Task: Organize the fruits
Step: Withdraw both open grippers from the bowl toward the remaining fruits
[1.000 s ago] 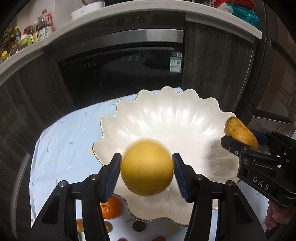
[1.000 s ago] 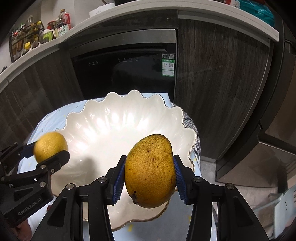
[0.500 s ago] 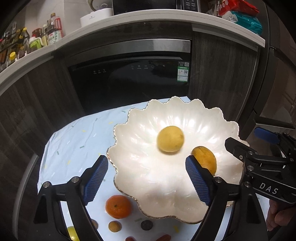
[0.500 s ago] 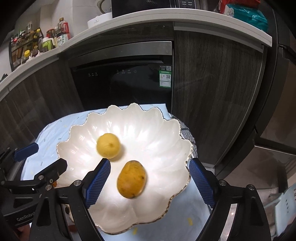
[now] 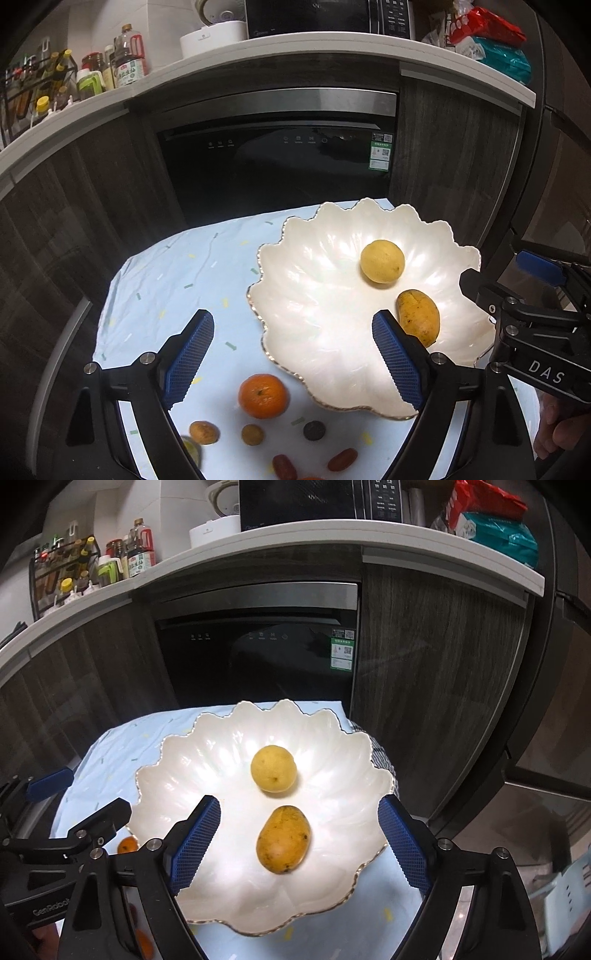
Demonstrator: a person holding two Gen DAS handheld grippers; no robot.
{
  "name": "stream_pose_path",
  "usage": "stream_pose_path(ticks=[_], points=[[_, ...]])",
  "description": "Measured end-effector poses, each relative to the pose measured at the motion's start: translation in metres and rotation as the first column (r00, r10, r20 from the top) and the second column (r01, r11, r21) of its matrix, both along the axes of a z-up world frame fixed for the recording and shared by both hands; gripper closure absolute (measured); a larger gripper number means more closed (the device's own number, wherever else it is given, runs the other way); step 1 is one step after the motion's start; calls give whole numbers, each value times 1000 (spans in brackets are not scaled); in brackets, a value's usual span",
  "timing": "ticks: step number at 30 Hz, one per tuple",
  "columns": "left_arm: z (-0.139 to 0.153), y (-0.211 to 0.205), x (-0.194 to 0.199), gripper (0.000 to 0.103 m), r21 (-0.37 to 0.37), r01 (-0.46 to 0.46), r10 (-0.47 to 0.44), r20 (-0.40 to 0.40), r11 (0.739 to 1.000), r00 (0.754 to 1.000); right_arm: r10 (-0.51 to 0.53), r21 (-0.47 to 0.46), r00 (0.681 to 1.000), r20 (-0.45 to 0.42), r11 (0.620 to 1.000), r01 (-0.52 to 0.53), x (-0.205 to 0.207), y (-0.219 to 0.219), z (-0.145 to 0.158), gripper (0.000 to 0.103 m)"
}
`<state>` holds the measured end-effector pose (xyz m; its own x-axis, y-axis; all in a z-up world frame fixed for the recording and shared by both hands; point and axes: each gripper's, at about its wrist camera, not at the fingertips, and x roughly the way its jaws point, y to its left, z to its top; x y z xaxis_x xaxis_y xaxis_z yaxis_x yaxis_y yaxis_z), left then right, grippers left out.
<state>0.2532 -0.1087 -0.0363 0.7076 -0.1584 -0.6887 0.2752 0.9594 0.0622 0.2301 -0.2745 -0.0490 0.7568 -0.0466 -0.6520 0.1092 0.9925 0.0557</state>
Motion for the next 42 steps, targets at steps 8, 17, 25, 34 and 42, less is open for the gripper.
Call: stream_pose_path(ticks=[8, 17, 25, 34, 42], points=[[8, 20, -11, 15, -8, -24, 24, 10, 1000, 1000, 18, -10, 1000, 23, 1000, -18, -8, 17, 9, 15], [10, 48, -30, 15, 0, -54, 54, 19, 999, 998, 46, -15, 998, 36, 999, -46, -19, 42, 14, 15], [10, 75, -46, 15, 3, -82, 82, 29, 997, 996, 77, -22, 996, 40, 997, -76, -30, 67, 15, 15], [5, 99, -67, 15, 23, -97, 96, 35, 995, 995, 117, -32, 993, 34, 993, -116, -45, 93, 12, 15], [-4, 125, -83, 15, 33, -98, 98, 18, 995, 995, 145, -41, 989, 21, 989, -144, -61, 122, 4, 15]])
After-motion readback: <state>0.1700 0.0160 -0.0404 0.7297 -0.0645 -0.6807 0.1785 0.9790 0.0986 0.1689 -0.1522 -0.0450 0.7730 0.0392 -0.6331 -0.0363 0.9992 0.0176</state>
